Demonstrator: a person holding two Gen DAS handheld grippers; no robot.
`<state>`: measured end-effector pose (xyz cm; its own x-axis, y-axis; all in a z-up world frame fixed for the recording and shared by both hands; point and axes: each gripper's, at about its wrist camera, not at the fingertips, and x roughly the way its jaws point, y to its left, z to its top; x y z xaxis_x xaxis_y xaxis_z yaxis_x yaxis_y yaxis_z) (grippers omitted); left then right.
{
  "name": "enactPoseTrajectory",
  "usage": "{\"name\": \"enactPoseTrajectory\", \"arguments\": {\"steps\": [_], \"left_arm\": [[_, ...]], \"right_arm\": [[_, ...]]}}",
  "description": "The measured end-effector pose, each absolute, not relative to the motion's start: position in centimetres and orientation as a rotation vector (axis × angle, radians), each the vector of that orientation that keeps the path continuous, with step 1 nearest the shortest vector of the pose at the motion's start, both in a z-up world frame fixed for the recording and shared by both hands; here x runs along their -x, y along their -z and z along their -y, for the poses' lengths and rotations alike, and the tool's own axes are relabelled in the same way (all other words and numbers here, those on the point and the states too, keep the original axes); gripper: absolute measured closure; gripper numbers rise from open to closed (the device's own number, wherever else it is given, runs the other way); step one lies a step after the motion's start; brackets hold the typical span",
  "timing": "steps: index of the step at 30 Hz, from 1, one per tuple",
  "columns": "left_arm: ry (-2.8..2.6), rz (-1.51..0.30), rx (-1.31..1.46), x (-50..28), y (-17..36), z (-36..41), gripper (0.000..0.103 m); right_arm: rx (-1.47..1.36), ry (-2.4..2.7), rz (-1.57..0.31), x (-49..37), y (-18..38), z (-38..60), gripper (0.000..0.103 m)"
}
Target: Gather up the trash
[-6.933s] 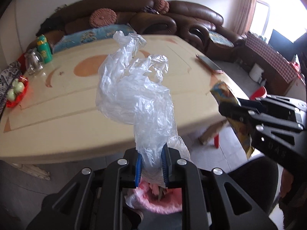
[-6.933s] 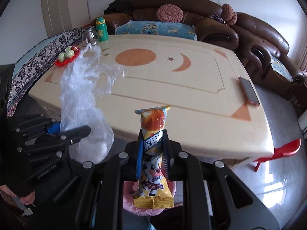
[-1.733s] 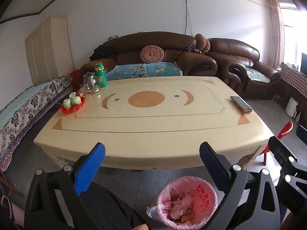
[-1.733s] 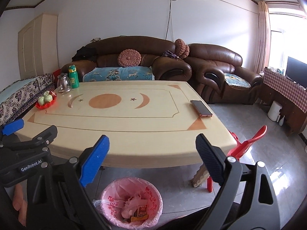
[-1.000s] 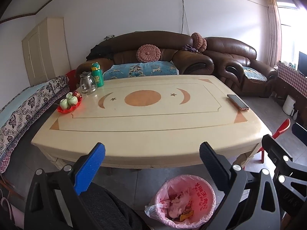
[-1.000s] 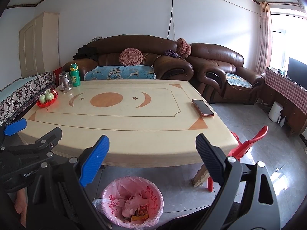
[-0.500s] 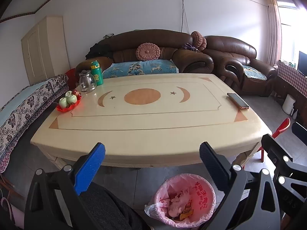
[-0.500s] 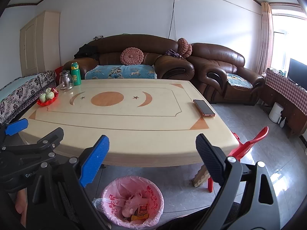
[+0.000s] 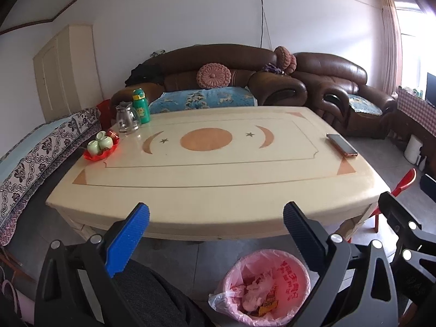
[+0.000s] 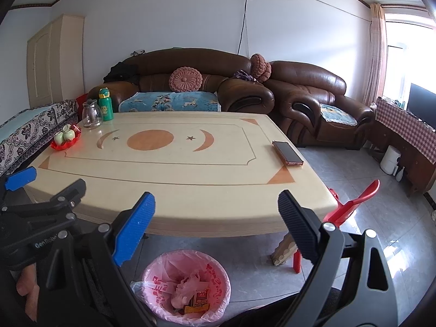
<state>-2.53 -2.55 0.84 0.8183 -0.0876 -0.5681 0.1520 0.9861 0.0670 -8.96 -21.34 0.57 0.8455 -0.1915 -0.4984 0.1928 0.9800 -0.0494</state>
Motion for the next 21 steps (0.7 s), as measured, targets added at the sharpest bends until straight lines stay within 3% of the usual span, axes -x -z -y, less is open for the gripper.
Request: {"name": "enactPoseTrajectory", "arguments": {"steps": [21], "left_arm": [[0.123, -0.640, -0.094, 1.65, -0.77, 2.34, 0.007]], "right_arm": [[-0.003, 0.205, -0.533, 8.84, -0.10, 21.96, 0.014]]}}
